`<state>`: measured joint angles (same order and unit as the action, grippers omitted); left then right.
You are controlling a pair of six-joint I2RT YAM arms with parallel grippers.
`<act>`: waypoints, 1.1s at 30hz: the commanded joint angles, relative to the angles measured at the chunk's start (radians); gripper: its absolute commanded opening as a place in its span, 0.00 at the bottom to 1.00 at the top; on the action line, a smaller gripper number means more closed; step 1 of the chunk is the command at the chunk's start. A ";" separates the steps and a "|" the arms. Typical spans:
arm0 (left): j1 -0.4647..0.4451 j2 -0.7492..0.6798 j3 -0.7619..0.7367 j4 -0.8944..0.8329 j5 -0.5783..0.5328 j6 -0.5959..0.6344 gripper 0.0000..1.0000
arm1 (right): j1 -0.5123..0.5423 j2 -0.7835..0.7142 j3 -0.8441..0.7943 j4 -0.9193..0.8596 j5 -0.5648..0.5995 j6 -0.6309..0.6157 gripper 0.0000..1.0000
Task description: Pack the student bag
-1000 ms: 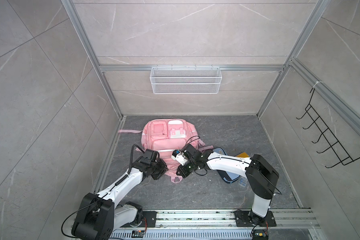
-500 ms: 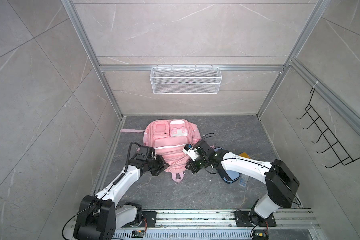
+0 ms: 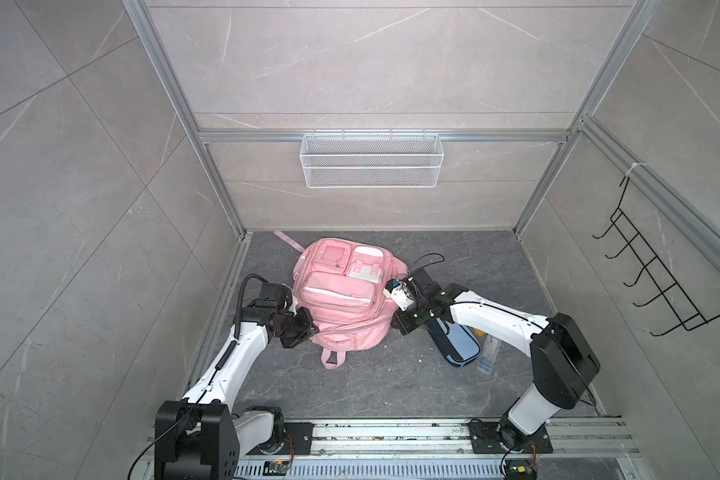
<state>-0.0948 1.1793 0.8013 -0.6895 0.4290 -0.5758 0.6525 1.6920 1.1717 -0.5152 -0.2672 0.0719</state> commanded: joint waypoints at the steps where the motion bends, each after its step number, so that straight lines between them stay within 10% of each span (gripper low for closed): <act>1: 0.032 -0.030 0.046 -0.066 -0.087 0.147 0.00 | -0.081 0.045 0.032 -0.043 0.112 0.003 0.00; 14: 0.031 -0.043 0.013 -0.048 0.049 0.165 0.00 | -0.172 0.128 0.086 0.046 -0.032 -0.031 0.01; 33: 0.027 -0.099 -0.004 -0.022 0.139 0.137 0.00 | -0.169 -0.016 -0.023 0.020 -0.088 -0.059 0.41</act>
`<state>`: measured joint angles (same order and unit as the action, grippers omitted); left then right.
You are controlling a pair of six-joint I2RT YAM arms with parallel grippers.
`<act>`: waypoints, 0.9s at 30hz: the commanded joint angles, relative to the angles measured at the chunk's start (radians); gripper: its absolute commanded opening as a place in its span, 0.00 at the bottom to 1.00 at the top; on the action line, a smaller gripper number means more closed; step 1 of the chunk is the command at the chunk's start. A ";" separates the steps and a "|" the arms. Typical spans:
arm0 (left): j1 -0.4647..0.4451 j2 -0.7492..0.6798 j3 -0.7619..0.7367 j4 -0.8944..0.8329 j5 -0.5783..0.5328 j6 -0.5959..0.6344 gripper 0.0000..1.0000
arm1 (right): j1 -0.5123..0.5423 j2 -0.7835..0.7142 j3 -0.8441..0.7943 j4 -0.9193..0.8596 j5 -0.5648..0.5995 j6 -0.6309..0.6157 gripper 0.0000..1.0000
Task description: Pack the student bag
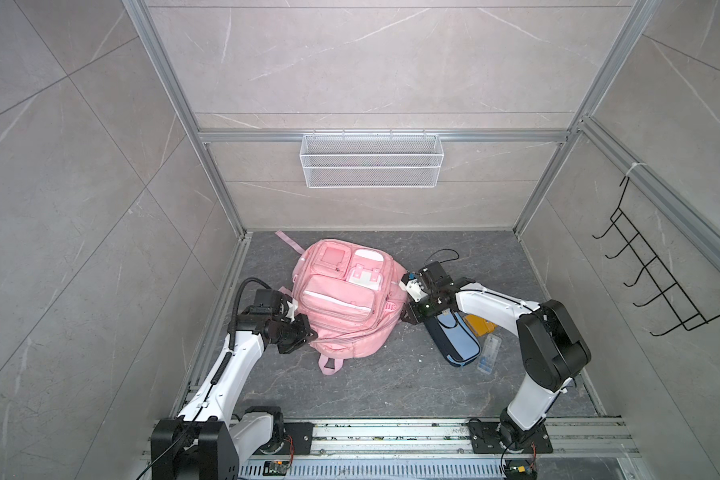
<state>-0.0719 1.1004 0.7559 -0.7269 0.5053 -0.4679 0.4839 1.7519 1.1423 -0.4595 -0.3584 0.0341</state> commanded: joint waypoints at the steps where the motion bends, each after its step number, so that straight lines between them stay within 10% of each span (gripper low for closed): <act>1: 0.005 -0.018 0.043 0.014 0.061 0.030 0.00 | 0.001 -0.097 0.009 -0.049 0.020 -0.023 0.42; 7: 0.004 -0.018 0.046 0.015 0.068 0.041 0.00 | 0.001 -0.177 0.051 -0.114 0.084 -0.047 0.49; 10: 0.004 -0.029 0.044 -0.006 0.055 0.058 0.00 | 0.000 -0.159 0.111 -0.157 0.098 -0.101 0.68; 27: 0.004 -0.052 0.001 0.043 0.111 -0.042 0.00 | 0.001 0.214 0.478 -0.279 0.030 -0.396 0.91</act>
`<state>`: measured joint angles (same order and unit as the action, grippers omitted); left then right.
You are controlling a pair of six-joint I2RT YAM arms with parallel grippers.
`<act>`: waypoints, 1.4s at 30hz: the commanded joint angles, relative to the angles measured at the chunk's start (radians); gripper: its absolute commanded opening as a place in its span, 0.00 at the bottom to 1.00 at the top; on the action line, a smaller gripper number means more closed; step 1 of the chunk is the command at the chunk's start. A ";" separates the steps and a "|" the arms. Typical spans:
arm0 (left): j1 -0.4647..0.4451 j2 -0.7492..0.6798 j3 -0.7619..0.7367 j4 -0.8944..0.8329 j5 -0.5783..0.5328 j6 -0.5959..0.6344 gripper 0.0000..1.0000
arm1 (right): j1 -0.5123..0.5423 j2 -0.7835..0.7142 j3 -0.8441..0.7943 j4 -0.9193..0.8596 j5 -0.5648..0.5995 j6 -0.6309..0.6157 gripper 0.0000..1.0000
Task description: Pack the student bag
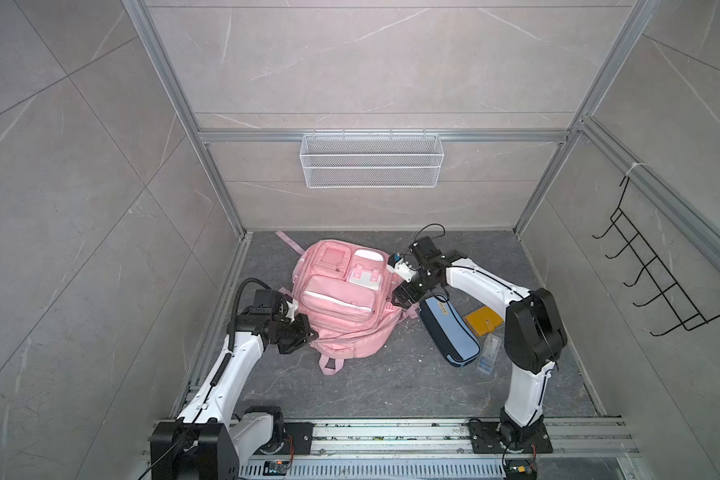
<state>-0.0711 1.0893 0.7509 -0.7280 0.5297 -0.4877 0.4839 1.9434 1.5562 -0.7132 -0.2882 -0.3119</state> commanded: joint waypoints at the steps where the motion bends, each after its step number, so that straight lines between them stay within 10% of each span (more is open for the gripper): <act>1: 0.004 -0.040 0.002 0.050 0.090 -0.029 0.00 | 0.001 0.040 0.079 -0.038 -0.044 -0.062 0.91; 19: 0.004 -0.003 0.011 0.031 0.101 -0.041 0.00 | 0.003 0.233 0.241 -0.090 -0.126 -0.058 0.88; 42: 0.004 0.005 -0.018 0.086 0.093 -0.066 0.00 | 0.117 0.223 0.142 -0.093 -0.182 -0.033 0.45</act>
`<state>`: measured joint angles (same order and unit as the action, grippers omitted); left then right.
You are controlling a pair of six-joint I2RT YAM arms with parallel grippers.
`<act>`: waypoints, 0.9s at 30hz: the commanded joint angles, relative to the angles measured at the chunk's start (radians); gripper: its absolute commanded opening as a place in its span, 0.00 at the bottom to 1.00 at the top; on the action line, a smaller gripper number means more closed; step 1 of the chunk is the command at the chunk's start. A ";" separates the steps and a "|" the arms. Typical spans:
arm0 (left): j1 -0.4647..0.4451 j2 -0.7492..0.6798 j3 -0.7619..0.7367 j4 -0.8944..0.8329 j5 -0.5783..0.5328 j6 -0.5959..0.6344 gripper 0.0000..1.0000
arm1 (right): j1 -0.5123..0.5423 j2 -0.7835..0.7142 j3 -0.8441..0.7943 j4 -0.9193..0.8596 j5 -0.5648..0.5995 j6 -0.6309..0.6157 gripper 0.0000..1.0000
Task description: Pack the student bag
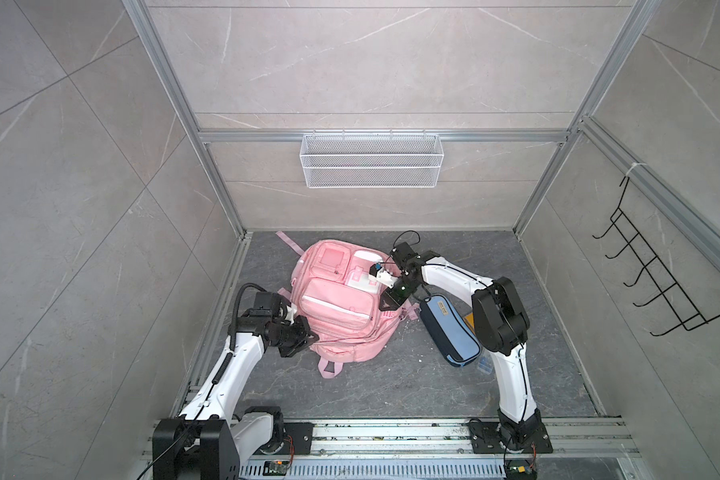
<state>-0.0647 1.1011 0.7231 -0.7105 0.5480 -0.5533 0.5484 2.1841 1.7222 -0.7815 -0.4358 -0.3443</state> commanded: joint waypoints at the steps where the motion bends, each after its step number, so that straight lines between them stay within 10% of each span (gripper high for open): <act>1: -0.003 -0.009 0.008 0.073 0.074 -0.001 0.00 | 0.059 -0.017 -0.023 -0.032 -0.028 -0.008 0.43; 27: -0.002 -0.016 -0.015 0.095 0.058 -0.007 0.00 | 0.076 -0.069 0.003 -0.058 0.005 0.017 0.44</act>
<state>-0.0628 1.0996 0.6945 -0.6842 0.5316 -0.5613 0.6064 2.1502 1.7107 -0.8341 -0.3923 -0.3359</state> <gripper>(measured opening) 0.060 0.446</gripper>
